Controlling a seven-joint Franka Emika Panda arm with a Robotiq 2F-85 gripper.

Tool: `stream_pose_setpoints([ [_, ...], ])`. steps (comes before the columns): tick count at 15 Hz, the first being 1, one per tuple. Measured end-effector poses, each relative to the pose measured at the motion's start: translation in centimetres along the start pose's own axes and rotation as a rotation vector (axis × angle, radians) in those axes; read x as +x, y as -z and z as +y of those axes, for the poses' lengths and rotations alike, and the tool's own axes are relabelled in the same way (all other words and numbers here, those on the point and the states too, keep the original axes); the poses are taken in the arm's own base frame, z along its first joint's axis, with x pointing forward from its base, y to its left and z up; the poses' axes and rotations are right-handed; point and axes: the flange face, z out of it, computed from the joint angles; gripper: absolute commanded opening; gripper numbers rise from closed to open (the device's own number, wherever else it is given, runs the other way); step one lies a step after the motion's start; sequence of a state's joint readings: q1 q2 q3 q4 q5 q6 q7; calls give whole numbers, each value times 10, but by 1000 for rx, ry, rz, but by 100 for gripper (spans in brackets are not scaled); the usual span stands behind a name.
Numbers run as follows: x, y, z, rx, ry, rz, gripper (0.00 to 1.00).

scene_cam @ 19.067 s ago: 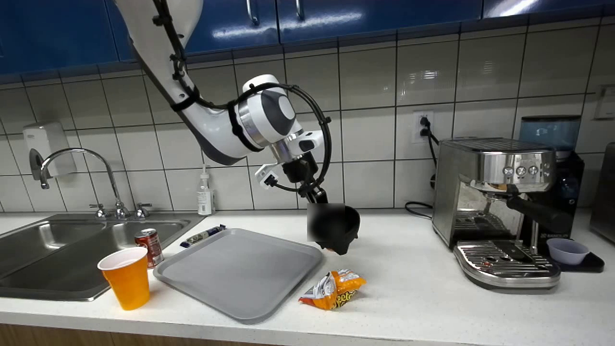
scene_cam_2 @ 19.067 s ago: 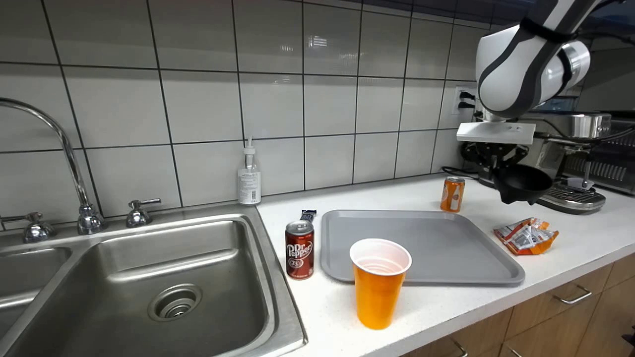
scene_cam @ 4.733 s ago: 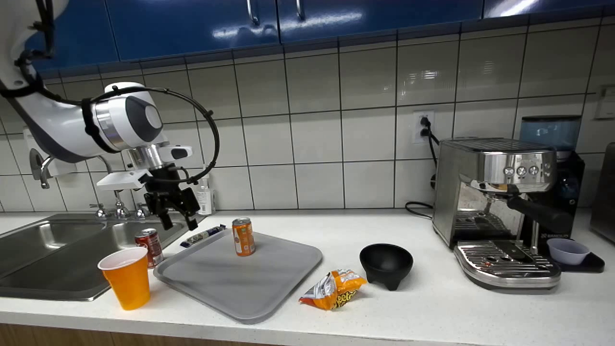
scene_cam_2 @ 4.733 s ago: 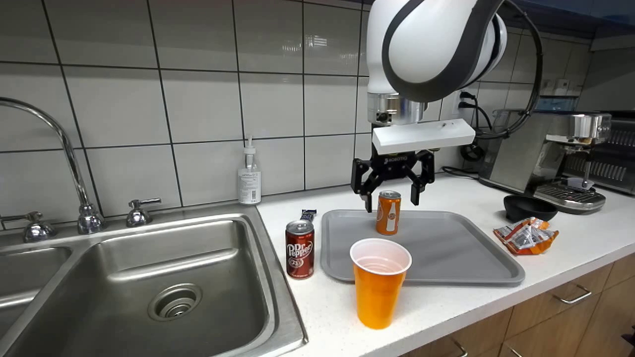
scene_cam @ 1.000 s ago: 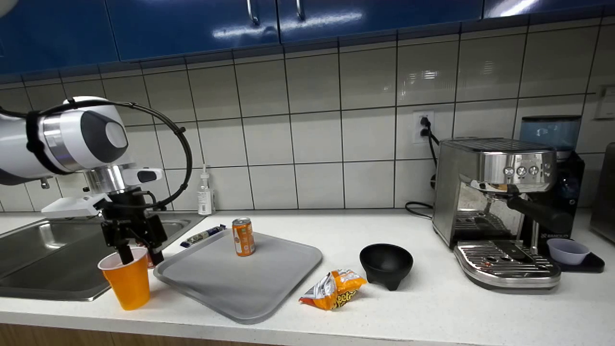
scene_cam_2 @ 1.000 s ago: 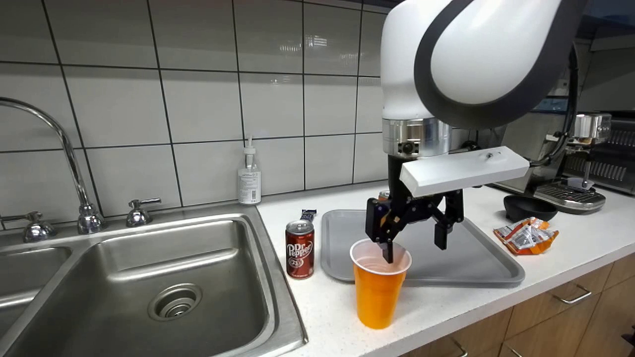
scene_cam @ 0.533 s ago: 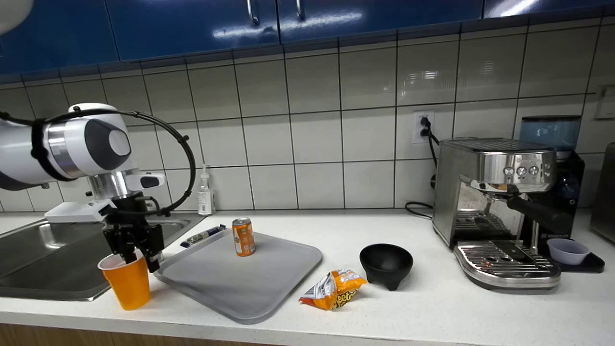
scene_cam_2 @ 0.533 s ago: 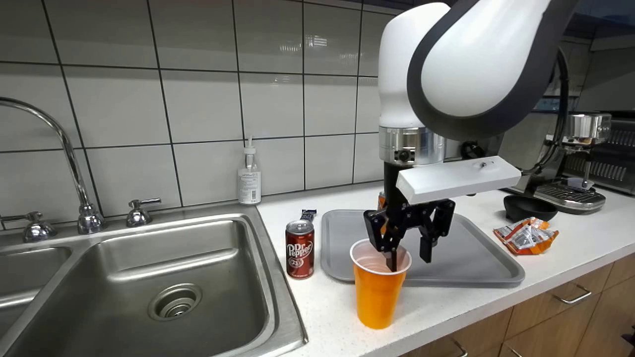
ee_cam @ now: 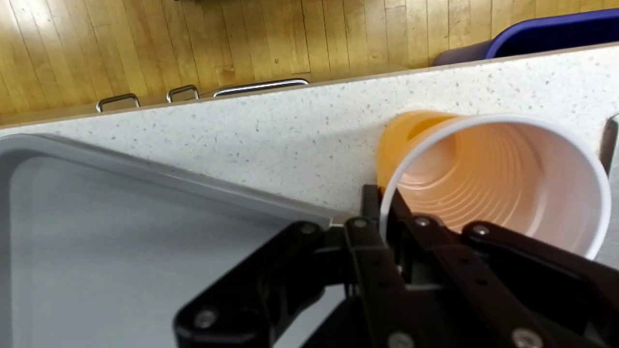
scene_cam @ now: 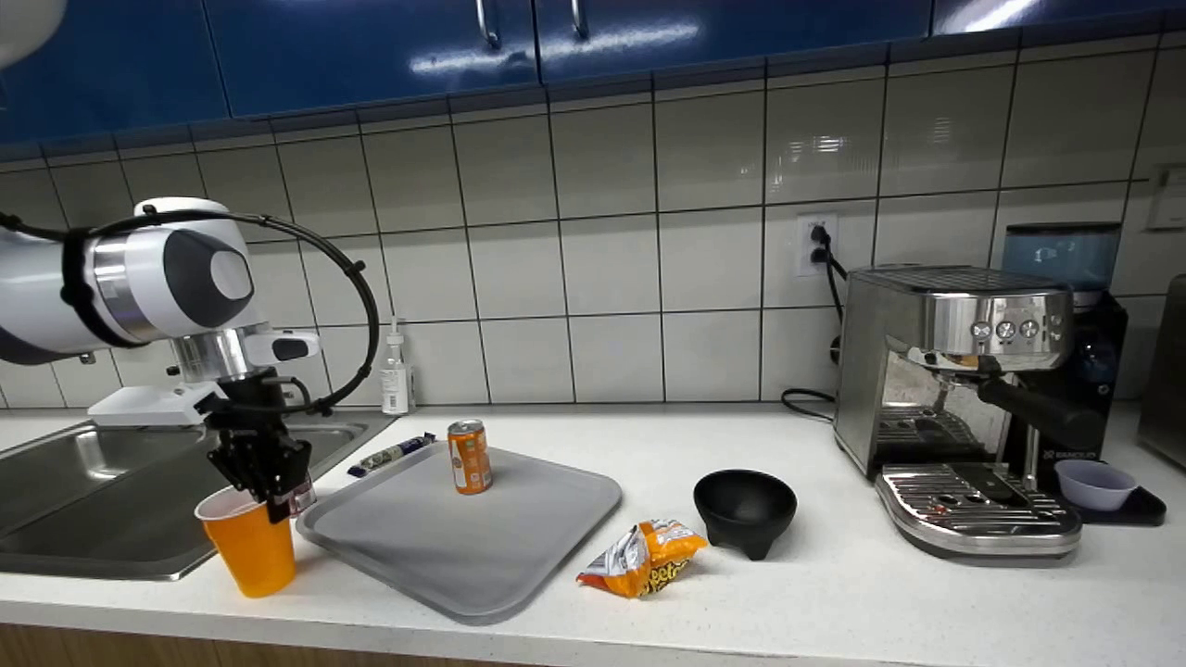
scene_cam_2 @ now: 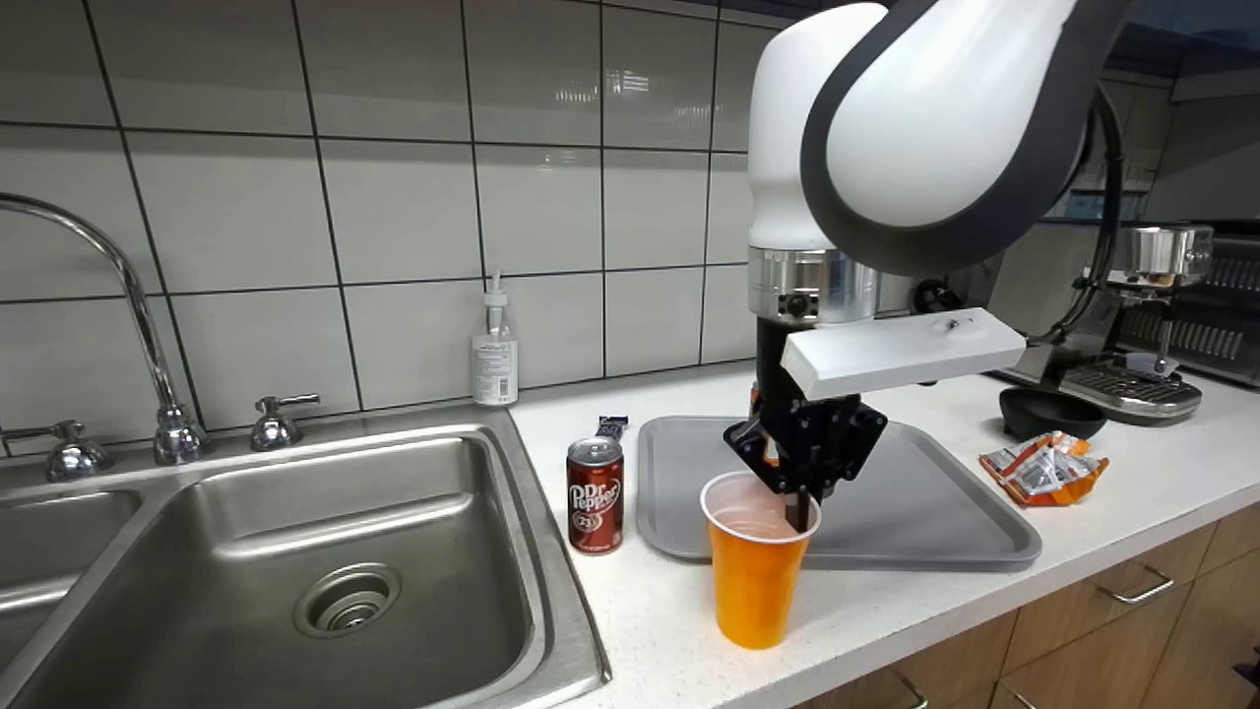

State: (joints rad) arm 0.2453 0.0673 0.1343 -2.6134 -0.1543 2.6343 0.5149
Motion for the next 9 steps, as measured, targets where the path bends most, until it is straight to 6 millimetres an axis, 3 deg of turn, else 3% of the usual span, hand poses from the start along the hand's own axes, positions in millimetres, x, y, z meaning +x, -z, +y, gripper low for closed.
stream_pose_setpoints([
  [9,5,13,-4,27,17,44,1],
])
